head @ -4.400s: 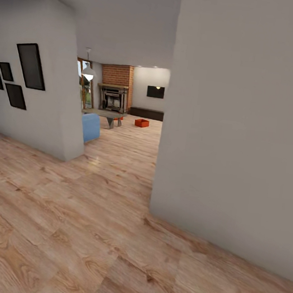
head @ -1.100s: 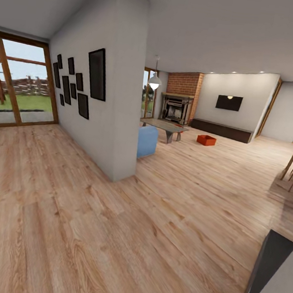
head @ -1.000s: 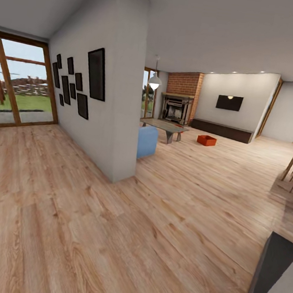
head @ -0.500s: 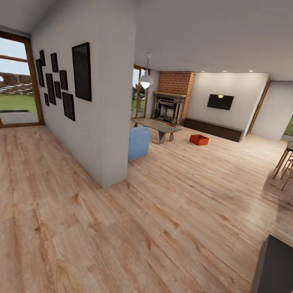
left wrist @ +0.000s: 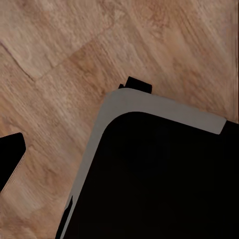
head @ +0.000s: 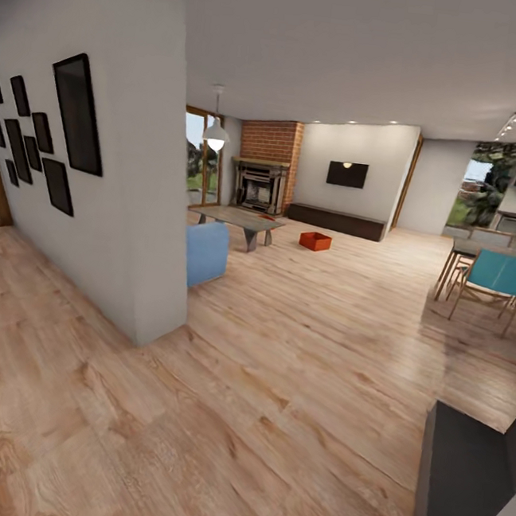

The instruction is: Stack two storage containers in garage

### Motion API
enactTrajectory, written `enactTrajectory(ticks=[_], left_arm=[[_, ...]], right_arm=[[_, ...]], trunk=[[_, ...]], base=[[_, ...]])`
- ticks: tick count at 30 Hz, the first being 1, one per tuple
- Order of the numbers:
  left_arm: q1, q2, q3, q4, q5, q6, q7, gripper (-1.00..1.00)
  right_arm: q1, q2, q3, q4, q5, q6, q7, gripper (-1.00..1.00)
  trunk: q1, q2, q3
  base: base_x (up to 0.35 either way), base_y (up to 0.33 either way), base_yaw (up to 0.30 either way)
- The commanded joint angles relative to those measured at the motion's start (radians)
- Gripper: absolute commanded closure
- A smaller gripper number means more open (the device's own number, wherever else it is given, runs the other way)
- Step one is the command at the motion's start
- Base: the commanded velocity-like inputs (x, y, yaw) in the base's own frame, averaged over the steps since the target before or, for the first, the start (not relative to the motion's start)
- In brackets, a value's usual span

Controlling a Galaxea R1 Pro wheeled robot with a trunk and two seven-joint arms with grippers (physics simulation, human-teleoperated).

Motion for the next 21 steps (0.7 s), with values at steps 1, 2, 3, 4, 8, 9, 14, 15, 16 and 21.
enactTrajectory(ticks=[1, 2, 3, 4, 8, 9, 14, 15, 16, 21], left_arm=[[0.0, 0.0, 0.002, 0.0, 0.001, -0.002, 0.001, -1.0], [0.0, 0.0, 0.002, 0.0, 0.001, -0.002, 0.001, -1.0], [0.0, 0.0, 0.002, 0.0, 0.001, -0.002, 0.001, -1.0], [0.0, 0.0, 0.002, 0.0, 0.001, -0.002, 0.001, -1.0], [0.0, 0.0, 0.002, -0.001, 0.001, -0.002, 0.001, -1.0], [0.0, 0.0, 0.002, 0.0, 0.001, -0.002, 0.001, -1.0], [0.0, -0.001, 0.002, 0.0, 0.0, -0.002, 0.001, -1.0], [0.0, -0.001, 0.002, 0.0, 0.0, -0.002, 0.001, -1.0], [0.0, -0.002, 0.002, 0.0, 0.0, -0.002, 0.001, -1.0], [0.0, -0.002, 0.002, 0.0, 0.0, -0.002, 0.001, -1.0]], right_arm=[[-0.001, 0.001, 0.009, 0.003, -0.01, -0.006, -0.001, -1.0], [-0.001, 0.001, 0.009, 0.003, -0.01, -0.006, -0.001, -1.0], [-0.001, 0.001, 0.009, 0.003, -0.01, -0.006, -0.001, -1.0], [-0.001, 0.001, 0.009, 0.003, -0.01, -0.006, -0.001, -1.0], [-0.001, 0.0, 0.01, 0.003, -0.009, -0.006, -0.001, -1.0], [-0.001, -0.001, 0.012, 0.003, -0.009, -0.005, -0.001, -1.0], [-0.001, -0.002, 0.015, 0.003, -0.008, -0.003, 0.0, -1.0], [-0.001, -0.002, 0.015, 0.002, -0.007, -0.002, 0.0, -1.0], [-0.001, -0.001, 0.016, 0.002, -0.007, -0.001, -0.001, -1.0], [-0.001, -0.002, 0.015, 0.002, -0.007, -0.003, 0.0, -1.0]], trunk=[[0.001, 0.0, -0.001], [0.001, 0.0, -0.001], [0.001, 0.0, -0.001], [0.001, 0.0, -0.001], [0.001, 0.0, -0.001], [0.001, 0.0, -0.001], [0.001, 0.0, -0.001], [0.001, 0.0, -0.001], [0.001, 0.0, -0.001], [0.001, 0.0, -0.001]], base=[[0.324, 0.018, -0.286], [0.324, 0.106, -0.286], [0.324, 0.118, -0.286], [0.324, 0.139, -0.262], [0.321, 0.171, -0.085], [0.319, 0.182, -0.016], [0.319, 0.184, -0.006], [0.319, 0.184, -0.001], [0.319, 0.185, -0.001], [0.319, 0.185, 0.0]])
